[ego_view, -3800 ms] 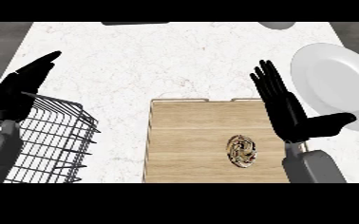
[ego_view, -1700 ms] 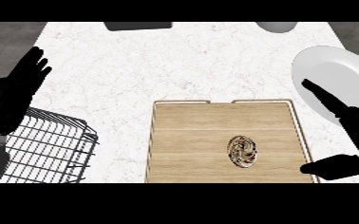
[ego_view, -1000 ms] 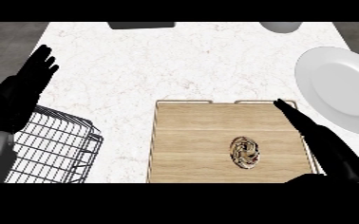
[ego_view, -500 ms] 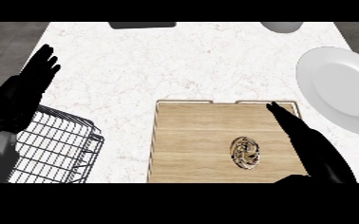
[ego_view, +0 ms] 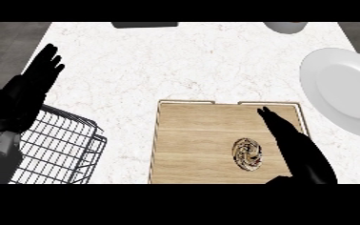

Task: Pick the cupcake from the tray and place it in the plate

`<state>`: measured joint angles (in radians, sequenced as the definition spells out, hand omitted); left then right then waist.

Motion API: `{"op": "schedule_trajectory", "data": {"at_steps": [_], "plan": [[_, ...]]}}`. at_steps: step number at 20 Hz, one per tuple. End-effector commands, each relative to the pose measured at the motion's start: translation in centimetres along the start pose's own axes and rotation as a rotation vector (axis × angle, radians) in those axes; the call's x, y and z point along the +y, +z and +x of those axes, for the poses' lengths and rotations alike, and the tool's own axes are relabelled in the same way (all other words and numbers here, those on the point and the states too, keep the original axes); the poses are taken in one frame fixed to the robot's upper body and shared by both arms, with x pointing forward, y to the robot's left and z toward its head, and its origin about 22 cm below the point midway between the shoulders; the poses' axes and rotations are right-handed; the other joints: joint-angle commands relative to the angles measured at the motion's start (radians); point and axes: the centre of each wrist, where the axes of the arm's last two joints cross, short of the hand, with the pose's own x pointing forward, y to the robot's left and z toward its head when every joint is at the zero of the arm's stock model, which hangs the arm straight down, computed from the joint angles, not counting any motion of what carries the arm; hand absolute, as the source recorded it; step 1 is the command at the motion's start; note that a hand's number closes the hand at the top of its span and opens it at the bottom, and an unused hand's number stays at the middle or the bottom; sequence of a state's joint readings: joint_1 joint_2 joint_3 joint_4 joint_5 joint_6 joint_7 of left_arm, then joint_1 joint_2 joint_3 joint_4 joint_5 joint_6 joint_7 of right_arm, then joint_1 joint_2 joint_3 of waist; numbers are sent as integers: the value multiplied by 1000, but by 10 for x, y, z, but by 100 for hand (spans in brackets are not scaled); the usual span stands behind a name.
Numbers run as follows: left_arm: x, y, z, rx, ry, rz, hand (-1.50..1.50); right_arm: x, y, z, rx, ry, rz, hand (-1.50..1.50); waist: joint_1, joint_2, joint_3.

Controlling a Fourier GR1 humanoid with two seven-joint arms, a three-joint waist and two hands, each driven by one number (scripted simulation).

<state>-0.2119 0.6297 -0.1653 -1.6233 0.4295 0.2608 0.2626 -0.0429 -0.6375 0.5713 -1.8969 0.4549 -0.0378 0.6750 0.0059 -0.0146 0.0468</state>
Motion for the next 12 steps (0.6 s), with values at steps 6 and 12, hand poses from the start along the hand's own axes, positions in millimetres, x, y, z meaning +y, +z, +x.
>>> {"op": "schedule_trajectory", "data": {"at_steps": [6, 12], "plan": [[-55, 30, -81, 274, 147, -84, 0, 21, -9, 9, -26, 133, 53, 150, 16, 32, -51], [-55, 27, -80, 275, 158, -77, 0, 26, -14, 13, -53, 166, 7, 150, 1, 30, -50]]}}
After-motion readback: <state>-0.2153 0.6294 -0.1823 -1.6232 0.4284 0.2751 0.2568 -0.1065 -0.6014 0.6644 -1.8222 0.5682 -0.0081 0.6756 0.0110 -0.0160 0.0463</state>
